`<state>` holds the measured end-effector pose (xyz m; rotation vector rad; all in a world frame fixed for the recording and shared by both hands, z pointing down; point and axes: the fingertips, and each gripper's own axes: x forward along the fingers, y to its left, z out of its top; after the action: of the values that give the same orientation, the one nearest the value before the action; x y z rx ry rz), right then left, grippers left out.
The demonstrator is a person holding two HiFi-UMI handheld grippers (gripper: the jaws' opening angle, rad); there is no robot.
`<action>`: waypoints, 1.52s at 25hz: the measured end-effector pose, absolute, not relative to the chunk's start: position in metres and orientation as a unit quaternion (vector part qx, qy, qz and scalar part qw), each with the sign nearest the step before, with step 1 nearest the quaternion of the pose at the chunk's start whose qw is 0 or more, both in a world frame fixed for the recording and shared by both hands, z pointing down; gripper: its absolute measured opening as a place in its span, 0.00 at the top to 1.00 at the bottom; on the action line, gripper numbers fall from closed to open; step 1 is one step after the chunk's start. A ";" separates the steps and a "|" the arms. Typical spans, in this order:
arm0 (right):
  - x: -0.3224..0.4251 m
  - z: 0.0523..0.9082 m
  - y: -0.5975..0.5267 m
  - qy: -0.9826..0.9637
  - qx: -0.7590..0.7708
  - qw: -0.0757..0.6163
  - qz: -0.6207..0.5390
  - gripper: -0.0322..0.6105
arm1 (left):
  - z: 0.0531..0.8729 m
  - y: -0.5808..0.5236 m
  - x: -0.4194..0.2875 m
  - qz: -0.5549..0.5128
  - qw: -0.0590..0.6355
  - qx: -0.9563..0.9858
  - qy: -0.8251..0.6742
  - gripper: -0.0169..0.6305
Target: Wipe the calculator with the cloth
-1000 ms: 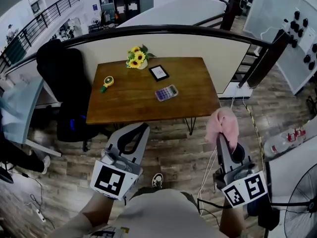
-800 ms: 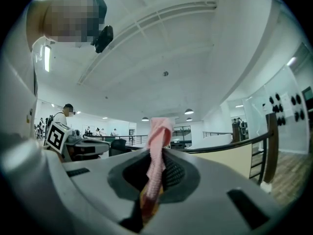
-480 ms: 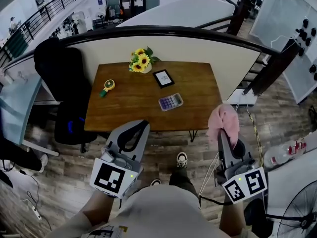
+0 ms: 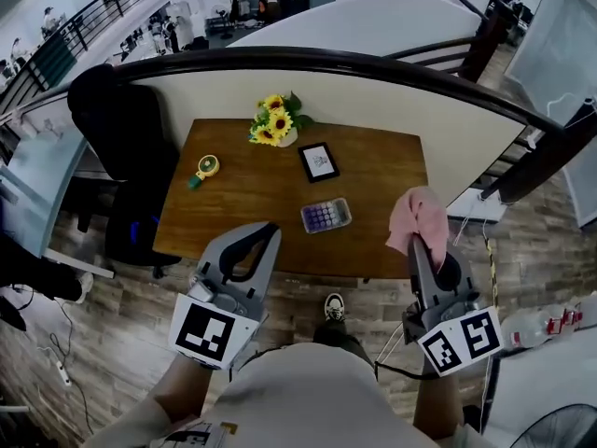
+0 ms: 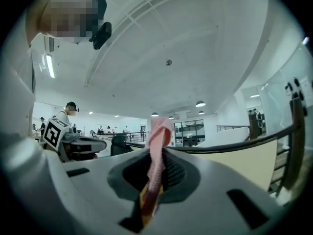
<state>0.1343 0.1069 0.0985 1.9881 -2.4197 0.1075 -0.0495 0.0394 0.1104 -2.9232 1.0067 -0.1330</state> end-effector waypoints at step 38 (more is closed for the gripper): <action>0.166 0.258 -0.130 -0.863 0.466 0.119 0.152 0.91 | 0.247 -0.125 0.016 -0.172 -0.060 -0.885 0.428 0.96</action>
<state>0.1665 -0.1297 0.2579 1.3630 -2.5246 0.4432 0.0155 -0.1252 0.2467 -2.8918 1.3983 -0.5616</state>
